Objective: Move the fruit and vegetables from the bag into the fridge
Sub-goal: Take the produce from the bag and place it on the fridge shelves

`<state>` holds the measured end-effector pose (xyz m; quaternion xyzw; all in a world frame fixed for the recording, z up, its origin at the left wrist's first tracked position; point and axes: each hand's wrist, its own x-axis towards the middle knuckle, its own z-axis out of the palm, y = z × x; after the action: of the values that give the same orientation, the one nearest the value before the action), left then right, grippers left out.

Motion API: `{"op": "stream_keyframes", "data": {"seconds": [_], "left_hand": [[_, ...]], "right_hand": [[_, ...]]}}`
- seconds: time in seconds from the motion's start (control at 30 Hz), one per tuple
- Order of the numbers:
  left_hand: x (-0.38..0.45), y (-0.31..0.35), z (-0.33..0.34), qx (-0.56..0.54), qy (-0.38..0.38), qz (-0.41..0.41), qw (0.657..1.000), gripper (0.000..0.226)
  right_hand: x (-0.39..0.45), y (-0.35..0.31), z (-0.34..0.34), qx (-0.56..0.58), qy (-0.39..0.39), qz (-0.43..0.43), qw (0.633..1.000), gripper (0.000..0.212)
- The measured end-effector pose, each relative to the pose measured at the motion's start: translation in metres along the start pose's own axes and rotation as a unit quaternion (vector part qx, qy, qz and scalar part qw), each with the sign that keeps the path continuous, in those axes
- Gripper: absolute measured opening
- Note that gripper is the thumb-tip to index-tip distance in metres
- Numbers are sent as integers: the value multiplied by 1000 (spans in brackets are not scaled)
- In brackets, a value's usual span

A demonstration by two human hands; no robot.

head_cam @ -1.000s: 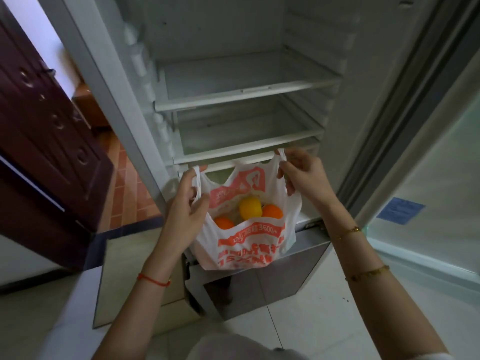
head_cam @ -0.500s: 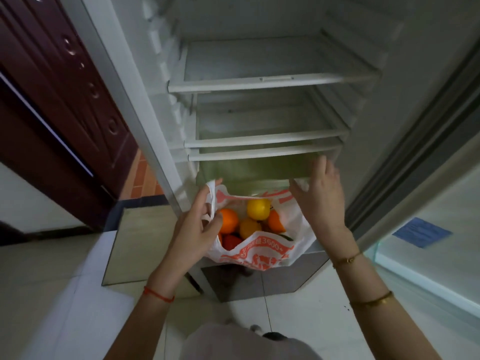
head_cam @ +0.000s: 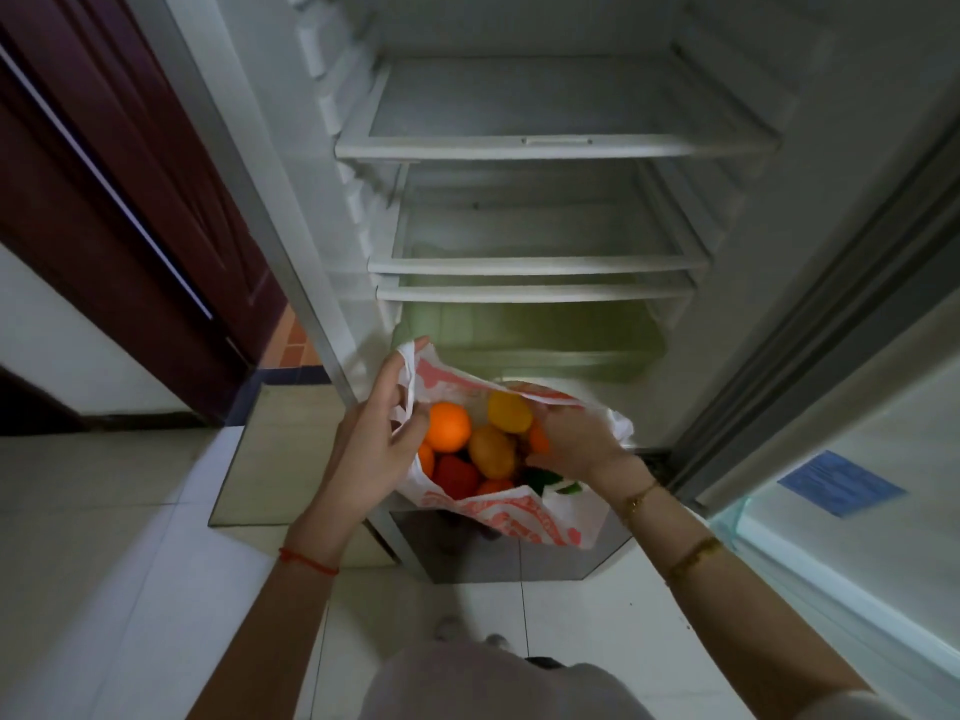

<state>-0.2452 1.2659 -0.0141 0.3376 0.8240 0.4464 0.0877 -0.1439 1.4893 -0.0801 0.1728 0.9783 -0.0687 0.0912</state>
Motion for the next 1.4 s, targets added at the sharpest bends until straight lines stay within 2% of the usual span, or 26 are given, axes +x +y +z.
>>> {"op": "stream_keyframes", "data": {"seconds": [0.1,0.17,0.3,0.4,0.6,0.8,1.0,1.1,1.23,1.33,1.4], "left_hand": [[-3,1,-1,10,19,-3,1000,61],[-3,-1,-2,34,33,-8,999,64],[-4,-3,0,96,54,15,994,59],[3,5,0,117,62,38,990,54],[19,9,-6,130,64,72,987,62],[16,-8,1,128,22,52,990,66],[3,-10,5,120,17,22,992,65],[-4,-8,8,121,19,10,992,61],[-9,-7,13,126,27,0,992,47],[-10,-6,12,131,28,1,991,43],[-9,-4,11,133,27,0,991,41]], "right_hand": [[12,18,14,2,30,52,998,113],[17,25,15,-2,29,62,998,126],[24,30,11,-62,-10,28,998,123],[29,33,8,-54,11,39,998,126],[39,37,-12,-11,59,27,998,121],[37,37,-15,28,42,0,999,124],[33,34,1,74,23,6,997,125],[32,26,0,122,24,6,992,113],[26,8,-14,109,50,-15,993,82],[22,0,-17,67,69,-14,995,47],[21,-2,-13,115,44,-6,992,39]]}}
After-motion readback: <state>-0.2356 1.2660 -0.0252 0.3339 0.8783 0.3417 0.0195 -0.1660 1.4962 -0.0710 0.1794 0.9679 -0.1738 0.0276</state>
